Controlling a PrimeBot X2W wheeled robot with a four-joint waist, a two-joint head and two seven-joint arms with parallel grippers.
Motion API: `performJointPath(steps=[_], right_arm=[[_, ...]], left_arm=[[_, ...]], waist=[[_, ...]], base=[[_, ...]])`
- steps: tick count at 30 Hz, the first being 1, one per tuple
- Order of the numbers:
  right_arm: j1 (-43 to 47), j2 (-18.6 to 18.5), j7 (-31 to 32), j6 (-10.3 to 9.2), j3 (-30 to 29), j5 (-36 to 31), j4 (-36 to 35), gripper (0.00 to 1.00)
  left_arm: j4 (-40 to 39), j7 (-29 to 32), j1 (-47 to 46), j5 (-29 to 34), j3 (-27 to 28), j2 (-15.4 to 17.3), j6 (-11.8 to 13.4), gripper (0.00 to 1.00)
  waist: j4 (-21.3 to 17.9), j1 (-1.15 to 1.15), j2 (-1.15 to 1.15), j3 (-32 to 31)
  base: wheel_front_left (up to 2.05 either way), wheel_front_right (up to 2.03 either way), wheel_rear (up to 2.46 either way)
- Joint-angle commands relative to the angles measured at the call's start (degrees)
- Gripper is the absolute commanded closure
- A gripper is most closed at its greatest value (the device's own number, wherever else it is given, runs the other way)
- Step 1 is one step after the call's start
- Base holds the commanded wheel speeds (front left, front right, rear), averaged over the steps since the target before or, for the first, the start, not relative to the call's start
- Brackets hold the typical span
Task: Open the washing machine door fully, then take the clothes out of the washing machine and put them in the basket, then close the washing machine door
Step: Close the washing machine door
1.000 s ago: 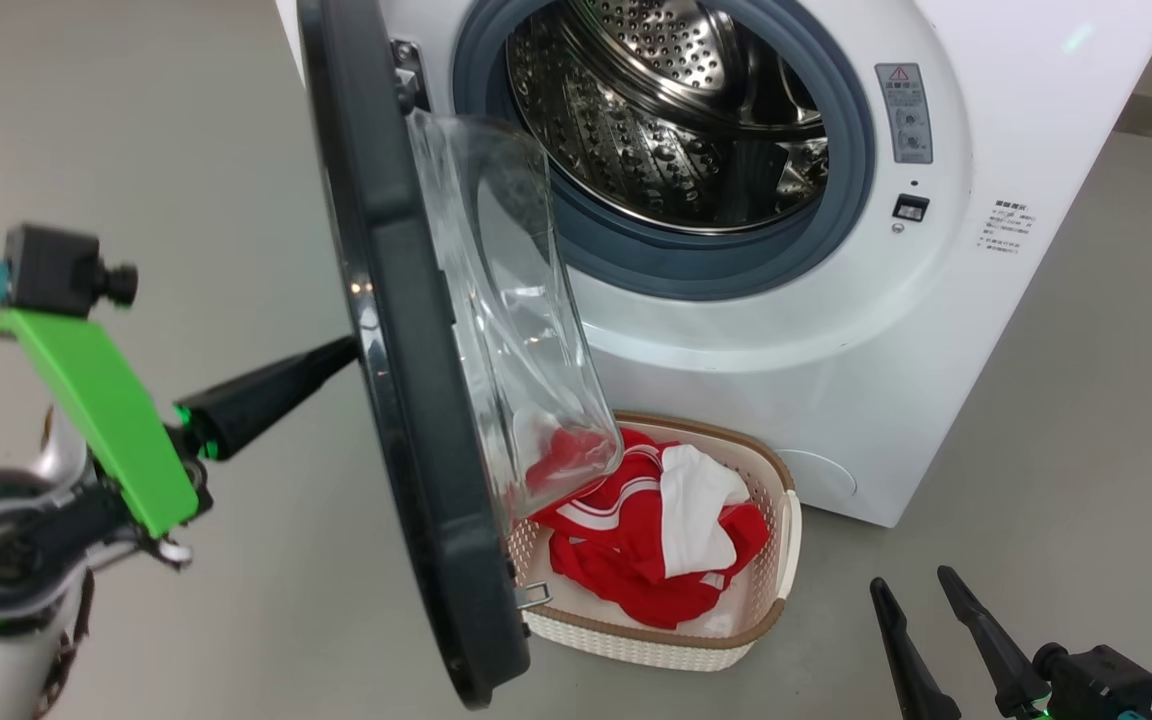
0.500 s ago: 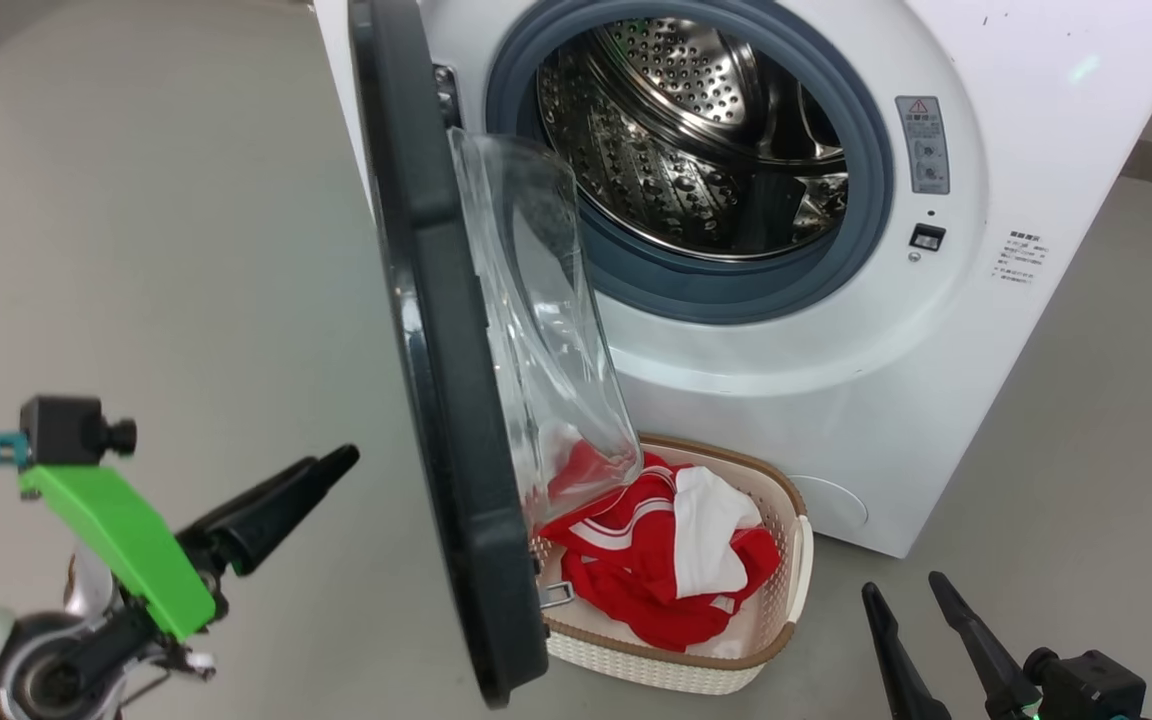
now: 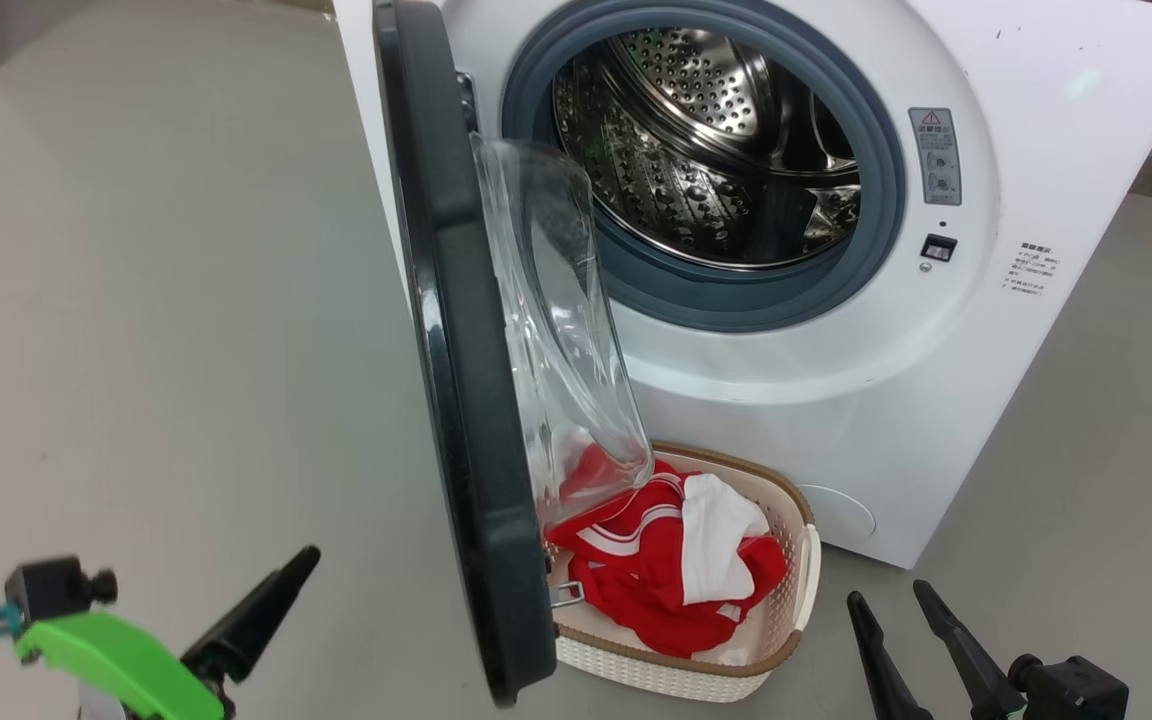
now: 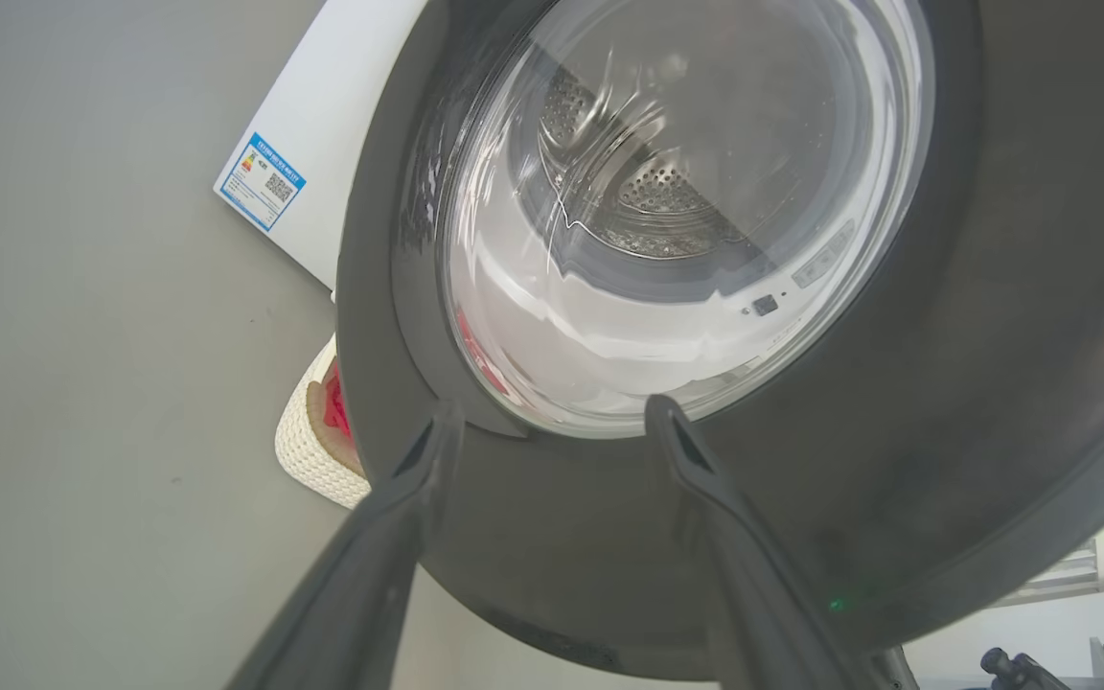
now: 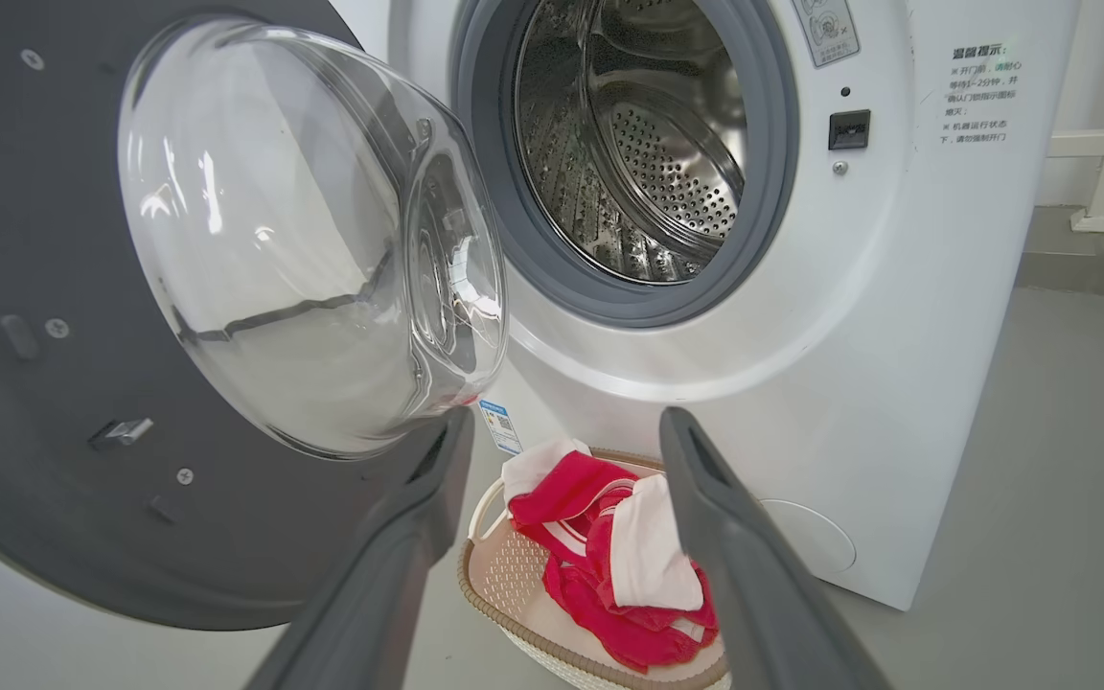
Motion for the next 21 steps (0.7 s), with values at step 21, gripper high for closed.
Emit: performJointPath(steps=[21], right_arm=[[-1.7,-0.6,-0.4,0.01,2.3,-0.7,-0.7,0.00]], left_arm=[[8.1,-22.4,5.3,4.5,-2.2,-2.4,-0.4,0.00]], waist=[[0.1,0.00,0.00,-0.1]], base=[[0.00,0.00,0.00]])
